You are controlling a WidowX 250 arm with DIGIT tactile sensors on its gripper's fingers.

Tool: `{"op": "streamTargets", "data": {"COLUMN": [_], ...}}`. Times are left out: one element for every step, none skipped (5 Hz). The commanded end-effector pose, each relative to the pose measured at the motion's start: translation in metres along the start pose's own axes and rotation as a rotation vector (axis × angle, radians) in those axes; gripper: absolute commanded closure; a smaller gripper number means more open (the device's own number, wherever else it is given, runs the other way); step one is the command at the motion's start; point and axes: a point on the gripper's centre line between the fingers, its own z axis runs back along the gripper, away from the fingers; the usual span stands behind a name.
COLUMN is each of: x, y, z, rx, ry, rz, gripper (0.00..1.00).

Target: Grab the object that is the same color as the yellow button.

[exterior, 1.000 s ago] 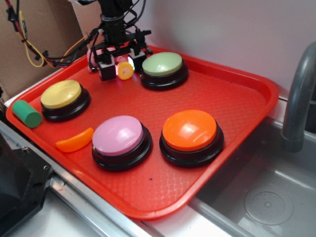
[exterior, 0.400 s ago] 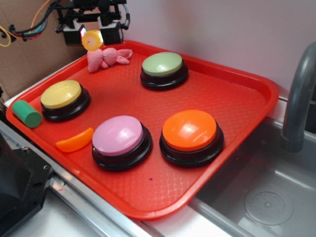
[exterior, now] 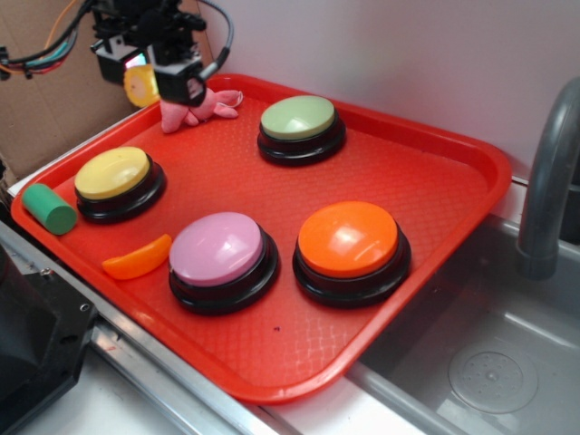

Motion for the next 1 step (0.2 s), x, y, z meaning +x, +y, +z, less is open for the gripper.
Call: {"op": "streamTargets", "data": {"x": [-0.0066], "y": [0.0216], "z": [0.0117], "rx": [-0.023], "ry": [-0.064], "rz": [-0.040], "gripper": [1.00]}}
